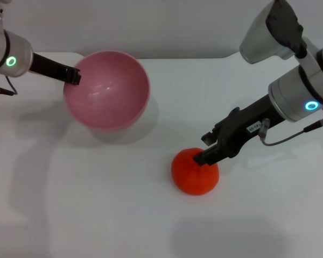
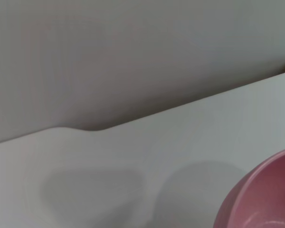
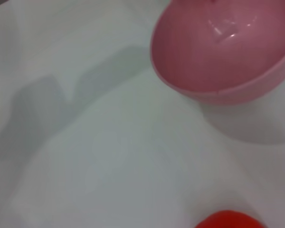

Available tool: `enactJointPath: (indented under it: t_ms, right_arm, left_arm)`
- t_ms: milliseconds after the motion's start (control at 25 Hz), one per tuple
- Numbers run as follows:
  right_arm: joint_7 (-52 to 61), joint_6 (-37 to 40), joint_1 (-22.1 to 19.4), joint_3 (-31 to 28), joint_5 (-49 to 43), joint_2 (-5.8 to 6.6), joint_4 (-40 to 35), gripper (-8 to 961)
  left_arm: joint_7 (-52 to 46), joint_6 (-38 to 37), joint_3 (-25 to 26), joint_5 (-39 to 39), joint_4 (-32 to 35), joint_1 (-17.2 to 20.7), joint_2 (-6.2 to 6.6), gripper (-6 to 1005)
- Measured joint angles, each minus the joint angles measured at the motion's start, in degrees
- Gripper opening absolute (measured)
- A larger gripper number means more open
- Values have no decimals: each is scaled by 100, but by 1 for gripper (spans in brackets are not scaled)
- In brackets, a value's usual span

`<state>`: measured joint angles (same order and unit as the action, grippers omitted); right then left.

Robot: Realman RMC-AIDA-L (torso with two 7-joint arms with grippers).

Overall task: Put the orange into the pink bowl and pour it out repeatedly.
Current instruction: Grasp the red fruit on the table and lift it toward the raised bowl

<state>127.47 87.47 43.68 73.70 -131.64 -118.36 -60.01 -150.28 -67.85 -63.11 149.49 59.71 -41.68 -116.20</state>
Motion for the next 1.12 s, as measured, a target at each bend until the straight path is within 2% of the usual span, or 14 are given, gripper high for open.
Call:
enactJointPath:
  t_ms: [360,520,1120]
  right_arm:
    - [-37,-574,131,95,-96,-15,762,575]
    - [-44,-749,136,265,-86,-41,840,576]
    - [-4,-1143,244,375,135,-65,1357,566]
  left_arm:
    - [40,113,-68,-15,12,7,-51,34]
    - [140,116,-70,-23,8,-29,-100,35]
    - [165,87,-162,-48,15,-87,-116,34]
